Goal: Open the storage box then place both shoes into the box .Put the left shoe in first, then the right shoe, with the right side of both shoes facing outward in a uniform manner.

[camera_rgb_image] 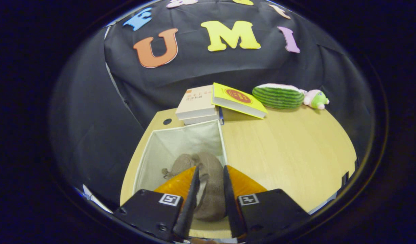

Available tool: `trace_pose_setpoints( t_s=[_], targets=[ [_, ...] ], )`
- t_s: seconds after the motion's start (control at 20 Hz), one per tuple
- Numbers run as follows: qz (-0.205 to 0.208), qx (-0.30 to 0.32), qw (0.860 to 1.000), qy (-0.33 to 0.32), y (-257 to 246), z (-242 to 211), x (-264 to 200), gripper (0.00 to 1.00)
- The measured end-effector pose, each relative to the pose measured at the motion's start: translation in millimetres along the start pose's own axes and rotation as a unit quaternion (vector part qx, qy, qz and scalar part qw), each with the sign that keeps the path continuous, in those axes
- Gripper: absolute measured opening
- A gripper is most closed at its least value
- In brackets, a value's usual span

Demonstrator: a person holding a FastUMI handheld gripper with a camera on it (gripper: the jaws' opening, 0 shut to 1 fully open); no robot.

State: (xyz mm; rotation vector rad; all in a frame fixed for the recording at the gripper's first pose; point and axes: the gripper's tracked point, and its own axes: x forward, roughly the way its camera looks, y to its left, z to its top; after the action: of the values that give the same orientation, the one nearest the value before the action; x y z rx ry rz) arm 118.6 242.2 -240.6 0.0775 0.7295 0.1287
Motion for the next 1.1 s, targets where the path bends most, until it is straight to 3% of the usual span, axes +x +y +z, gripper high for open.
trace_pose_setpoints(
  t_s=[0.1,0.3,0.45,0.85,1.0,1.1],
  targets=[
    [-0.004,-0.021,0.999,-0.027,0.7,9.5,-9.1,0.79],
    [-0.048,-0.106,0.989,-0.092,-12.7,33.7,-33.6,0.80],
    [-0.069,-0.145,0.980,-0.118,-18.2,36.6,-49.6,1.00],
    [-0.065,-0.137,0.979,-0.136,-39.0,48.9,-91.9,1.00],
    [-0.081,-0.142,0.969,-0.185,-52.2,65.6,-121.6,1.00],
    [-0.055,-0.127,0.968,-0.209,-46.5,66.5,-138.3,1.00]
  ],
)
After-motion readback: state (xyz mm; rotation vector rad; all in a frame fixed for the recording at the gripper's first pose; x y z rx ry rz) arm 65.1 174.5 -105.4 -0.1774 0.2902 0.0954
